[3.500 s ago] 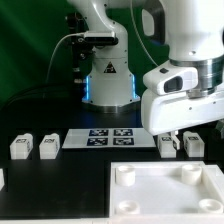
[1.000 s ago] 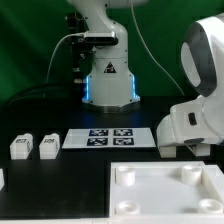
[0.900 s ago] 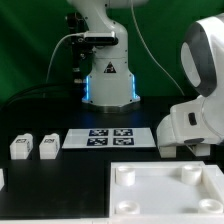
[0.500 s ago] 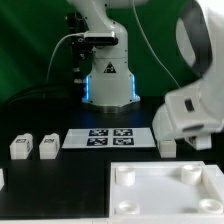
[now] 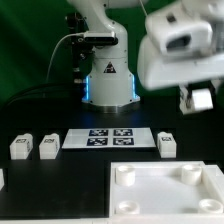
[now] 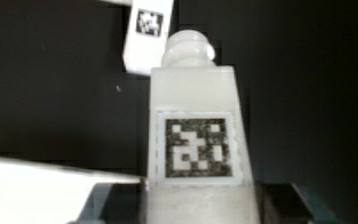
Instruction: Assemble one leg
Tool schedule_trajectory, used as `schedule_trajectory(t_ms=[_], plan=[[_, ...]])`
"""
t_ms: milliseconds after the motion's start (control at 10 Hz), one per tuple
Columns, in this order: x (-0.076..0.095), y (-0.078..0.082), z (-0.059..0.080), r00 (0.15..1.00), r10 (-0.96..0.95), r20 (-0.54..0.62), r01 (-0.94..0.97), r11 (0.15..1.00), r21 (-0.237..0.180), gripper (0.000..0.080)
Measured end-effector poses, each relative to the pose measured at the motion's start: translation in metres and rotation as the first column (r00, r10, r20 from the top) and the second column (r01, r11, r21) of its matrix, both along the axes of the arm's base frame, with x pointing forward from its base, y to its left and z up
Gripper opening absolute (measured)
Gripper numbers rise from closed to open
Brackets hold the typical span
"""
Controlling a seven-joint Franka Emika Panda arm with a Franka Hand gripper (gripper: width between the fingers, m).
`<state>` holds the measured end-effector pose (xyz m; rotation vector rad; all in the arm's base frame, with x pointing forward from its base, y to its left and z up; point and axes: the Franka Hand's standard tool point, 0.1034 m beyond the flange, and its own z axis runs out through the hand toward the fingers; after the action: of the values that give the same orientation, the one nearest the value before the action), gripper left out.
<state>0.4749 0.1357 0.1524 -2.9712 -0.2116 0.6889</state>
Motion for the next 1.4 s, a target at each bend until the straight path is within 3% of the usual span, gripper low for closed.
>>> schedule_trajectory(t_ms=[200,300,400,500,600,800,900,1000,1400], plan=[[0.017,0.002,-0.012,0.981,-0.013,0.192,0.008,1.000,0.027,0.0291],[0.024,-0.001,-0.008,0.950,-0.019,0.312,0.008,0.999,0.036,0.0291],[0.045,-0.013,0.003,0.912,0.022,0.411,-0.046,0.998,0.049,0.0291],[0.077,-0.022,0.021,0.861,0.033,0.508,-0.070,0.996,0.054,0.0291],[0.102,-0.025,0.033,0.796,0.041,0.604,-0.092,0.994,0.054,0.0291],[0.131,-0.022,0.046,0.656,0.006,0.755,-0.083,0.994,0.064,0.0291],[0.126,-0.026,0.041,0.607,0.008,0.795,-0.088,0.995,0.057,0.0291],[0.128,-0.031,0.043,0.494,-0.005,0.869,-0.082,0.995,0.052,0.0291],[0.126,-0.035,0.032,0.487,0.010,0.873,-0.094,0.995,0.041,0.0291]])
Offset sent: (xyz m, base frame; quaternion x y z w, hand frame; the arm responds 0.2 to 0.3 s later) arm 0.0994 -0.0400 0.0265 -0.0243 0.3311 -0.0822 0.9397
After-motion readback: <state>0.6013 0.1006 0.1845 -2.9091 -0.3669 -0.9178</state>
